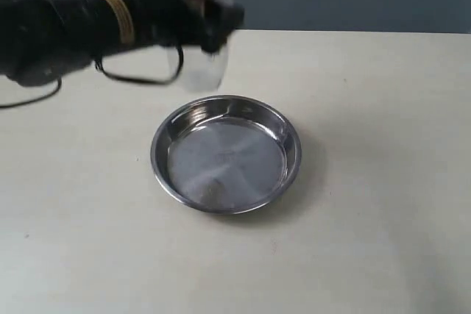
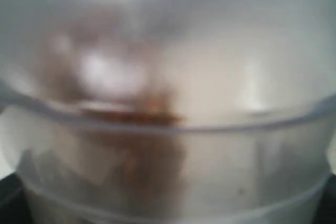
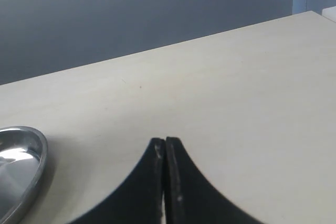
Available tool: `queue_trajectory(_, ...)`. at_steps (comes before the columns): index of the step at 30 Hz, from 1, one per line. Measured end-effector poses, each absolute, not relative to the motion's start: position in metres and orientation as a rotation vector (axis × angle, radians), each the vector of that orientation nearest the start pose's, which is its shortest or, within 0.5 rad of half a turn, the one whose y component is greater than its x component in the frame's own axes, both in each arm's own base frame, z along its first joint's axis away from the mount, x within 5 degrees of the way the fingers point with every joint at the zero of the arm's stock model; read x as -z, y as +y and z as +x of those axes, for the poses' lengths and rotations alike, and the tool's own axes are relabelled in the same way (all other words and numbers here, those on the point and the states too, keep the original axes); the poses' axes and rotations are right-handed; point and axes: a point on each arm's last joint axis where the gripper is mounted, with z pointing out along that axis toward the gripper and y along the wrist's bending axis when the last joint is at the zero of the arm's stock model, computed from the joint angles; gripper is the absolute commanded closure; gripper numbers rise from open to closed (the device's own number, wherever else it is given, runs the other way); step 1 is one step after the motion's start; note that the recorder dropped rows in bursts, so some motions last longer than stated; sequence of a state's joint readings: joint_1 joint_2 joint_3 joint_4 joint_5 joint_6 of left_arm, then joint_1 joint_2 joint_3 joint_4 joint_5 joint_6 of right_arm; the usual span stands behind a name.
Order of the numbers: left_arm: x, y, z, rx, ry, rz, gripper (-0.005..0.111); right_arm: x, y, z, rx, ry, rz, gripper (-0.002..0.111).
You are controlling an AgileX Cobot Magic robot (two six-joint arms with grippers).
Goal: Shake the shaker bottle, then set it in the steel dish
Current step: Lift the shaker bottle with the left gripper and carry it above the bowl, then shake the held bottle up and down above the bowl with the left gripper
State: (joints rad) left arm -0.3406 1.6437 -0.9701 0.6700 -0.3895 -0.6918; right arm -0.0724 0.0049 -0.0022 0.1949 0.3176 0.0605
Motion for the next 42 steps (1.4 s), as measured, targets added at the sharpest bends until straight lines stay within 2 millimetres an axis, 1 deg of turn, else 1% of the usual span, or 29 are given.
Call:
queue_trajectory(1, -0.258, -0.145, 0.335, 0.454, 1.822, 0.478, 0.106, -0.185, 0.002, 0.054, -0.178, 1.787, 0.243, 0.109)
queue_trajectory(4, -0.310, -0.145, 0.322, 0.402, 1.673, 0.485, 0.106, -0.185, 0.002, 0.054, -0.178, 1.787, 0.243, 0.109)
queue_trajectory(5, -0.317, -0.145, 0.319, 0.433, 1.623, 0.454, 0.106, -0.185, 0.002, 0.054, -0.178, 1.787, 0.243, 0.109)
queue_trajectory(6, -0.315, -0.146, 0.319, 0.471, 1.602, 0.427, 0.106, -0.185, 0.002, 0.054, -0.178, 1.787, 0.243, 0.109)
queue_trajectory(8, -0.275, -0.151, 0.323, 0.528, 1.704, 0.384, 0.106, -0.185, 0.002, 0.055, -0.178, 1.785, 0.243, 0.109)
queue_trajectory(10, -0.238, -0.154, 0.321, 0.490, 1.858, 0.429, 0.106, -0.185, 0.002, 0.055, -0.178, 1.785, 0.243, 0.109)
queue_trajectory(11, -0.238, -0.155, 0.318, 0.450, 1.879, 0.478, 0.106, -0.185, 0.002, 0.054, -0.179, 1.787, 0.243, 0.109)
queue_trajectory(12, -0.251, -0.156, 0.316, 0.424, 1.850, 0.501, 0.106, -0.186, 0.002, 0.055, -0.178, 1.785, 0.243, 0.109)
queue_trajectory(14, -0.291, -0.153, 0.311, 0.429, 1.721, 0.459, 0.106, -0.186, 0.002, 0.055, -0.178, 1.785, 0.243, 0.109)
queue_trajectory(15, -0.298, -0.153, 0.310, 0.434, 1.686, 0.448, 0.106, -0.186, 0.002, 0.055, -0.178, 1.785, 0.243, 0.109)
queue_trajectory(16, -0.297, -0.152, 0.311, 0.461, 1.665, 0.413, 0.106, -0.186, 0.002, 0.055, -0.178, 1.785, 0.243, 0.109)
queue_trajectory(18, -0.268, -0.154, 0.314, 0.476, 1.755, 0.391, 0.106, -0.186, 0.002, 0.055, -0.178, 1.785, 0.243, 0.109)
queue_trajectory(20, -0.243, -0.156, 0.312, 0.423, 1.869, 0.469, 0.106, -0.186, 0.002, 0.055, -0.178, 1.785, 0.243, 0.109)
queue_trajectory(21, -0.249, -0.156, 0.308, 0.401, 1.865, 0.505, 0.106, -0.185, 0.002, 0.054, -0.178, 1.787, 0.243, 0.109)
queue_trajectory(23, -0.280, -0.157, 0.302, 0.413, 1.766, 0.492, 0.106, -0.185, 0.002, 0.055, -0.178, 1.785, 0.243, 0.109)
queue_trajectory(24, -0.289, -0.156, 0.301, 0.427, 1.717, 0.478, 0.106, -0.185, 0.002, 0.055, -0.178, 1.785, 0.243, 0.109)
queue_trajectory(25, -0.290, -0.156, 0.300, 0.444, 1.689, 0.461, 0.106, -0.185, 0.002, 0.055, -0.178, 1.785, 0.243, 0.109)
queue_trajectory(26, -0.279, -0.157, 0.303, 0.473, 1.697, 0.420, 0.106, -0.185, 0.002, 0.055, -0.178, 1.785, 0.243, 0.109)
queue_trajectory(28, -0.239, -0.158, 0.308, 0.506, 1.823, 0.366, 0.106, -0.185, 0.002, 0.055, -0.178, 1.785, 0.243, 0.109)
queue_trajectory(29, -0.220, -0.158, 0.306, 0.489, 1.902, 0.390, 0.106, -0.185, 0.002, 0.055, -0.178, 1.785, 0.243, 0.109)
queue_trajectory(30, -0.216, -0.157, 0.302, 0.459, 1.929, 0.449, 0.106, -0.185, 0.002, 0.054, -0.179, 1.787, 0.243, 0.109)
queue_trajectory(33, -0.251, -0.159, 0.297, 0.442, 1.798, 0.497, 0.106, -0.185, 0.002, 0.055, -0.178, 1.785, 0.243, 0.109)
queue_trajectory(34, -0.253, -0.159, 0.298, 0.440, 1.777, 0.484, 0.106, -0.185, 0.002, 0.055, -0.178, 1.785, 0.243, 0.109)
queue_trajectory(35, -0.248, -0.158, 0.302, 0.455, 1.786, 0.433, 0.106, -0.185, 0.002, 0.055, -0.178, 1.785, 0.243, 0.109)
queue_trajectory(36, -0.234, -0.157, 0.306, 0.459, 1.839, 0.383, 0.106, -0.185, 0.002, 0.055, -0.178, 1.785, 0.243, 0.109)
queue_trajectory(38, -0.202, -0.155, 0.305, 0.425, 1.990, 0.401, 0.106, -0.185, 0.002, 0.055, -0.178, 1.785, 0.243, 0.109)
queue_trajectory(39, -0.201, -0.156, 0.302, 0.407, 2.009, 0.445, 0.106, -0.185, 0.002, 0.055, -0.178, 1.785, 0.243, 0.109)
queue_trajectory(40, -0.211, -0.158, 0.300, 0.397, 1.983, 0.486, 0.106, -0.185, 0.002, 0.054, -0.178, 1.787, 0.243, 0.109)
queue_trajectory(42, -0.252, -0.162, 0.296, 0.434, 1.828, 0.486, 0.106, -0.185, 0.002, 0.055, -0.178, 1.785, 0.243, 0.109)
